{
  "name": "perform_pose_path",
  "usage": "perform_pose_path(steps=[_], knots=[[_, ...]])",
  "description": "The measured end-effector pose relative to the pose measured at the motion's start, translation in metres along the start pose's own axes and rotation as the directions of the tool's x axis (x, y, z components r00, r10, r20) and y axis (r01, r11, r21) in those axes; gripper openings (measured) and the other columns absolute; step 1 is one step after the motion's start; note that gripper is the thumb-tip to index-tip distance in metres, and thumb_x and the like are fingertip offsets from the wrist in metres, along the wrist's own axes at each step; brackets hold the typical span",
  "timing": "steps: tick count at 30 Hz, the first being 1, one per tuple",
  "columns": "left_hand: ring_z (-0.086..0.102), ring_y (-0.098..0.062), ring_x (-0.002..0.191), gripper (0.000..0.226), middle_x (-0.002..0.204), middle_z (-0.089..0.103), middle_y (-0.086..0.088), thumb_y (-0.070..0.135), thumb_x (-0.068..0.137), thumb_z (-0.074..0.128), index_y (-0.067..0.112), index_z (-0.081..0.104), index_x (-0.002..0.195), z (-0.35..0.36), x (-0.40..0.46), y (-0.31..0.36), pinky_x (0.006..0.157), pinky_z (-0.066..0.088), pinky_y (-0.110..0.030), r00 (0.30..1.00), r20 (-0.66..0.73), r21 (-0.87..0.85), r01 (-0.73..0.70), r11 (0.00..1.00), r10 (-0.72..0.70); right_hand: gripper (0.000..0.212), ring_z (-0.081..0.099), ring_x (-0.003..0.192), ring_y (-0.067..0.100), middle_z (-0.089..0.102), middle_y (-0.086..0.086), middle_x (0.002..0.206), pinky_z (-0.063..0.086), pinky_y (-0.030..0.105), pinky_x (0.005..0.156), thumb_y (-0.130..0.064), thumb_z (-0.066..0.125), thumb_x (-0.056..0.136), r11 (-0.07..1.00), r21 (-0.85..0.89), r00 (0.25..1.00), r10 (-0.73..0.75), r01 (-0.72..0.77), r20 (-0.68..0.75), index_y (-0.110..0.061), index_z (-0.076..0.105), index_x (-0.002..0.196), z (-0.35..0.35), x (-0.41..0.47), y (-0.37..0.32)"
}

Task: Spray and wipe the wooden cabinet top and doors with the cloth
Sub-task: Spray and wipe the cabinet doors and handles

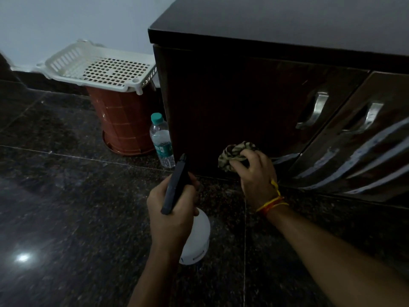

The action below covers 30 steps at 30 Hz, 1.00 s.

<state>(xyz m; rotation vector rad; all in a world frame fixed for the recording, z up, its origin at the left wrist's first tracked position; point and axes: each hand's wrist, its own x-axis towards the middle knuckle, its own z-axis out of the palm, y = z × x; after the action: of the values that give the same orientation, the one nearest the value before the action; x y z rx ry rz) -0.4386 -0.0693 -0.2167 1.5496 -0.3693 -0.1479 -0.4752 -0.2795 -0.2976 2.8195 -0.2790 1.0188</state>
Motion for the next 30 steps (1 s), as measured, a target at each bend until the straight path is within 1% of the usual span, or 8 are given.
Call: perform_pose_path(steps=[4,7,10,15,19,24,27,30], knots=[[0.045,-0.032,0.044,0.016,0.076,0.056,-0.036,-0.007,0.091,0.054,-0.002,0.065,0.082,0.005,0.001,0.003,0.045,0.042,-0.020,1.000,-0.009,-0.010,0.013,1.000,-0.013,0.028,0.042,0.107,0.033,0.038,0.010,0.120,0.047,0.044,0.087,-0.004,0.047,0.090,0.993,0.076,0.977,0.103,-0.090,-0.187,-0.011,0.068,0.107,-0.030,0.033,-0.004],[0.046,-0.025,0.042,0.015,0.068,0.055,-0.032,-0.007,0.091,0.054,-0.003,0.065,0.082,0.009,0.001,0.006,0.045,0.041,-0.019,1.000,0.008,-0.005,0.000,1.000,0.000,0.031,0.043,0.107,0.032,0.038,0.010,0.120,0.046,0.044,0.089,-0.009,0.039,0.096,0.992,0.033,0.961,0.127,-0.122,-0.247,-0.013,0.068,0.107,-0.030,0.036,-0.005],[0.045,-0.024,0.041,0.018,0.056,0.051,-0.024,-0.010,0.092,0.052,-0.003,0.065,0.081,0.010,0.000,0.007,0.044,0.040,-0.019,1.000,0.022,0.010,-0.013,1.000,0.013,0.028,0.042,0.101,0.035,0.040,0.012,0.117,0.050,0.045,0.081,-0.005,0.050,0.088,0.989,-0.033,0.973,0.137,-0.146,-0.183,-0.015,0.070,0.104,-0.008,0.010,-0.004],[0.046,-0.028,0.041,0.018,0.054,0.048,-0.029,-0.009,0.092,0.053,-0.003,0.065,0.081,0.008,-0.002,0.003,0.044,0.040,-0.019,1.000,0.015,0.015,0.004,1.000,-0.005,0.030,0.047,0.092,0.036,0.051,0.017,0.110,0.054,0.044,0.073,-0.008,0.044,0.084,0.989,-0.021,0.989,0.148,-0.149,-0.013,-0.012,0.069,0.100,0.003,-0.014,-0.001],[0.045,-0.015,0.039,0.018,0.053,0.048,-0.029,-0.012,0.091,0.051,-0.005,0.065,0.081,0.011,-0.001,0.006,0.043,0.039,-0.016,1.000,0.017,0.029,0.002,1.000,-0.003,0.029,0.043,0.097,0.034,0.040,0.011,0.116,0.051,0.043,0.077,-0.003,0.053,0.082,0.973,0.078,0.970,0.226,-0.219,-0.085,-0.014,0.066,0.105,-0.019,0.013,-0.007],[0.047,-0.020,0.041,0.016,0.071,0.058,-0.030,-0.009,0.092,0.052,-0.003,0.065,0.083,0.016,0.001,0.010,0.046,0.042,-0.019,0.999,0.043,0.013,-0.022,1.000,0.021,0.026,0.044,0.105,0.034,0.034,0.010,0.121,0.048,0.044,0.087,-0.008,0.051,0.090,0.952,0.157,0.931,0.294,-0.264,-0.217,-0.017,0.057,0.114,-0.039,0.043,-0.014],[0.048,-0.021,0.042,0.015,0.072,0.058,-0.028,0.007,0.085,0.054,-0.002,0.065,0.084,0.016,0.000,0.010,0.047,0.042,-0.020,0.999,0.040,-0.009,-0.027,1.000,0.027,0.027,0.042,0.102,0.035,0.034,0.011,0.121,0.047,0.045,0.084,-0.008,0.054,0.089,0.933,0.147,0.914,0.352,-0.328,-0.201,-0.019,0.052,0.114,-0.023,0.027,-0.017],[0.048,-0.025,0.042,0.018,0.065,0.056,-0.028,0.011,0.082,0.053,-0.002,0.066,0.082,0.013,-0.001,0.005,0.046,0.041,-0.019,0.999,0.039,-0.003,-0.019,1.000,0.019,0.028,0.046,0.096,0.037,0.036,0.013,0.117,0.049,0.045,0.081,-0.004,0.056,0.085,0.915,0.114,0.904,0.401,-0.388,-0.146,-0.016,0.055,0.111,-0.002,0.004,-0.020]])
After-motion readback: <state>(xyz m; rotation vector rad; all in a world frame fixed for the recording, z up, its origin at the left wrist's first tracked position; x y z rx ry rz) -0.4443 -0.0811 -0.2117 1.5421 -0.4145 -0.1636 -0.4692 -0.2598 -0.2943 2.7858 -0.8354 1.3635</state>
